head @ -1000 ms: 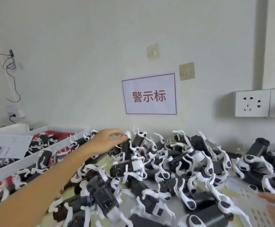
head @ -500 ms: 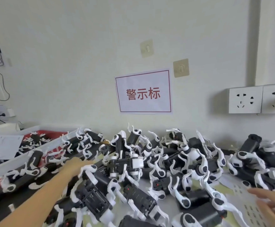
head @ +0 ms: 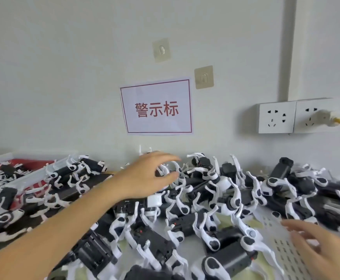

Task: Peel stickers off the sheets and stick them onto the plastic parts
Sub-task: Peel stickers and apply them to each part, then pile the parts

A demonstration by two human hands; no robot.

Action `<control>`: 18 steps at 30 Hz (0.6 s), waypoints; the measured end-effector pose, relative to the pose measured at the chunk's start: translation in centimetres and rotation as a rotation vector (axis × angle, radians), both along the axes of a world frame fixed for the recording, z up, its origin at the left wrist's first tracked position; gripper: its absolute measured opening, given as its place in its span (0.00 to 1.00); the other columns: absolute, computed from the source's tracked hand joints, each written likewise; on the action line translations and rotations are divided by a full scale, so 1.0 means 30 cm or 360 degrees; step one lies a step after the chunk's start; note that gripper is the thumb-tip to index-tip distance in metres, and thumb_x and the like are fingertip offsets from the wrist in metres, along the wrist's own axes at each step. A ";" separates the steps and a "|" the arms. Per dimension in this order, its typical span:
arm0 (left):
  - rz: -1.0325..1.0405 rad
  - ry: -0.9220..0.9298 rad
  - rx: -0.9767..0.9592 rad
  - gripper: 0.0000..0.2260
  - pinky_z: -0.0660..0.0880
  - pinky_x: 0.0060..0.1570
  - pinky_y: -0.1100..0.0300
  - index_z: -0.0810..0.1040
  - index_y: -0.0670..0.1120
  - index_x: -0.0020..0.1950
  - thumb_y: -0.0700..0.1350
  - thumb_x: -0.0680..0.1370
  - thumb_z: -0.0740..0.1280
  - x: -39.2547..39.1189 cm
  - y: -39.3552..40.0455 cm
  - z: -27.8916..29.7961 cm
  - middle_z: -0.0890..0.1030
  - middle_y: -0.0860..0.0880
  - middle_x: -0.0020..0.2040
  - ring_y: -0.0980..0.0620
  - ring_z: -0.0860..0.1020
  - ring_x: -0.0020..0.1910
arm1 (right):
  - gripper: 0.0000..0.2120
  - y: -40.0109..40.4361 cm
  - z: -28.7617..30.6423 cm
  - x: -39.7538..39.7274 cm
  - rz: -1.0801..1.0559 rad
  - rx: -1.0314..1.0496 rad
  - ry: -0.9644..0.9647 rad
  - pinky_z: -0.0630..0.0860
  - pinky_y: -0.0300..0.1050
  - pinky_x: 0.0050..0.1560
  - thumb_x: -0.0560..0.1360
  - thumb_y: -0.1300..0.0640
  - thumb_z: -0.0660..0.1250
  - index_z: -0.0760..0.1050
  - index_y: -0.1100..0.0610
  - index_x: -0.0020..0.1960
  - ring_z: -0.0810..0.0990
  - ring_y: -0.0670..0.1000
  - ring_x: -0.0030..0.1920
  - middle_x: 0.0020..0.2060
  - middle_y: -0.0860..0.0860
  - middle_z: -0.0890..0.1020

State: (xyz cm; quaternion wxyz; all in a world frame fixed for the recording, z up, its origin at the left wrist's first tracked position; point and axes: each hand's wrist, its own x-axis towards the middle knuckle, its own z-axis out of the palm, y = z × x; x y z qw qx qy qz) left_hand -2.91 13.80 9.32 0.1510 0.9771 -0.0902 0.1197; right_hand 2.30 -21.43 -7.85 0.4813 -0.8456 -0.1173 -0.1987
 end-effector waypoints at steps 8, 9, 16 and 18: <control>-0.0142 0.0700 0.0550 0.37 0.46 0.67 0.20 0.50 0.58 0.80 0.65 0.77 0.64 0.019 -0.676 -0.294 0.39 0.47 0.82 0.27 0.30 0.74 | 0.16 -0.019 0.033 -0.031 0.0079 0.0047 0.0096 0.74 0.30 0.41 0.78 0.65 0.66 0.81 0.44 0.46 0.82 0.46 0.45 0.41 0.48 0.85; -0.0103 0.0691 0.0629 0.34 0.47 0.65 0.19 0.53 0.54 0.80 0.60 0.78 0.65 0.018 -0.694 -0.320 0.39 0.45 0.81 0.25 0.29 0.72 | 0.16 -0.021 0.030 -0.032 0.0086 0.0049 0.0109 0.74 0.30 0.40 0.79 0.64 0.66 0.81 0.43 0.46 0.82 0.46 0.45 0.41 0.48 0.85; -0.0118 0.0330 0.0812 0.24 0.55 0.70 0.28 0.70 0.52 0.71 0.43 0.75 0.66 0.041 -0.570 -0.385 0.59 0.44 0.76 0.34 0.35 0.78 | 0.12 -0.036 0.020 -0.032 0.0081 -0.0006 0.0194 0.77 0.35 0.38 0.81 0.58 0.63 0.80 0.42 0.51 0.82 0.49 0.43 0.45 0.45 0.83; -0.0185 0.0257 0.0780 0.24 0.58 0.72 0.32 0.70 0.57 0.71 0.42 0.76 0.67 0.050 -0.513 -0.382 0.62 0.46 0.75 0.39 0.39 0.79 | 0.12 -0.037 0.022 -0.037 0.0062 -0.0033 0.0198 0.76 0.32 0.38 0.81 0.58 0.62 0.80 0.42 0.52 0.81 0.44 0.45 0.46 0.43 0.83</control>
